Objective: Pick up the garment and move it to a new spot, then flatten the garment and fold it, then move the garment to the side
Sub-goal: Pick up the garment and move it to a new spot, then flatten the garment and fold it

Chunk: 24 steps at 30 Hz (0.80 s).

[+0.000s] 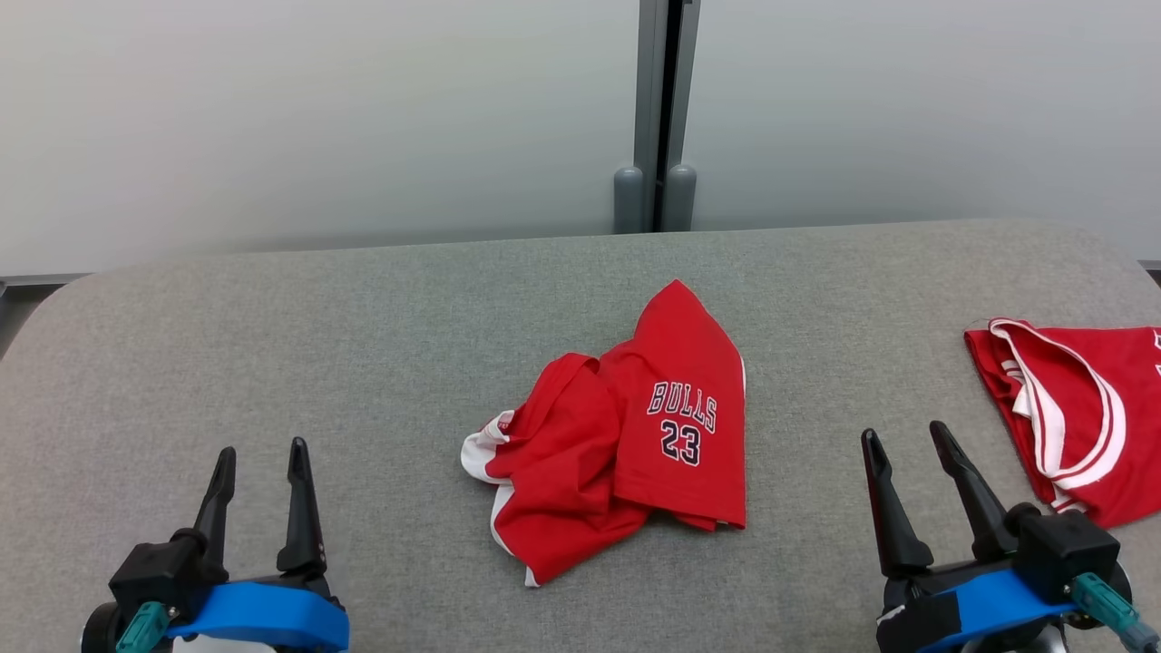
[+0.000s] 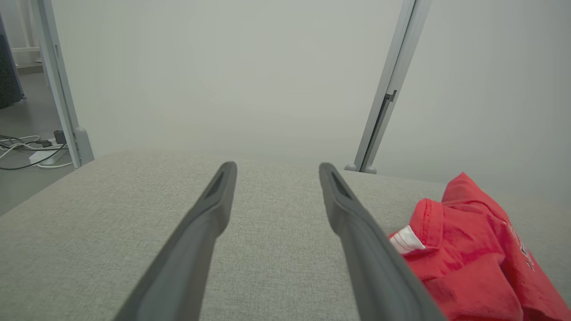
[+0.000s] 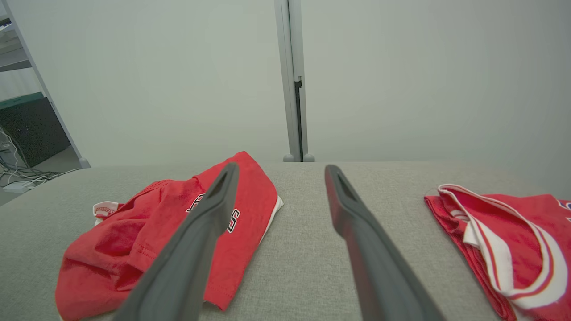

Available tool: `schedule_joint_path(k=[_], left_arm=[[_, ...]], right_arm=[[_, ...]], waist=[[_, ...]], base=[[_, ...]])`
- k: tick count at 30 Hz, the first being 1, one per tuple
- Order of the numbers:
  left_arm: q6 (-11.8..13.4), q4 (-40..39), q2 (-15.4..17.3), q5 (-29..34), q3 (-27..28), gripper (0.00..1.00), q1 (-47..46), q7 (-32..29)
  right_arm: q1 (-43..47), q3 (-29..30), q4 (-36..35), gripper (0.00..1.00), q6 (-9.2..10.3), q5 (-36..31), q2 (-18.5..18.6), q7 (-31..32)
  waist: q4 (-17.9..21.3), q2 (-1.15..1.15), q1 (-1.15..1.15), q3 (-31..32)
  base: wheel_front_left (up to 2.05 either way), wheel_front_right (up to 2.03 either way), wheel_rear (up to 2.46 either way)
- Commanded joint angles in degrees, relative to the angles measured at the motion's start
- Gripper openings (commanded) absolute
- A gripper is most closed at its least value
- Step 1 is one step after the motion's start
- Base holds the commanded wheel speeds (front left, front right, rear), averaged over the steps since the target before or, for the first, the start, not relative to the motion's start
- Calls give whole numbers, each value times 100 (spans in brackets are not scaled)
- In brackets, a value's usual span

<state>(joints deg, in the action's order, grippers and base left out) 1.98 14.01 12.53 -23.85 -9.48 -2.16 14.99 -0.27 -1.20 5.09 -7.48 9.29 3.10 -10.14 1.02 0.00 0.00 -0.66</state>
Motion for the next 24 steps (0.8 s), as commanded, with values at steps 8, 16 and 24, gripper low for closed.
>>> schedule_joint_path(k=[8,16,24], left_arm=[[52,-190,99,9,39,100,207,-41],[85,-346,142,-15,-10,100,259,-185],[61,-378,156,-68,-48,100,185,-196]], right_arm=[[83,5,12,100,-3,28,-22,13],[74,-52,5,100,-3,90,-24,10],[-80,-508,117,100,-3,135,-25,207]], waist=[[29,0,0,26],[-6,0,0,-5],[-70,0,0,-116]], base=[[0,0,0],[0,0,0],[0,0,0]])
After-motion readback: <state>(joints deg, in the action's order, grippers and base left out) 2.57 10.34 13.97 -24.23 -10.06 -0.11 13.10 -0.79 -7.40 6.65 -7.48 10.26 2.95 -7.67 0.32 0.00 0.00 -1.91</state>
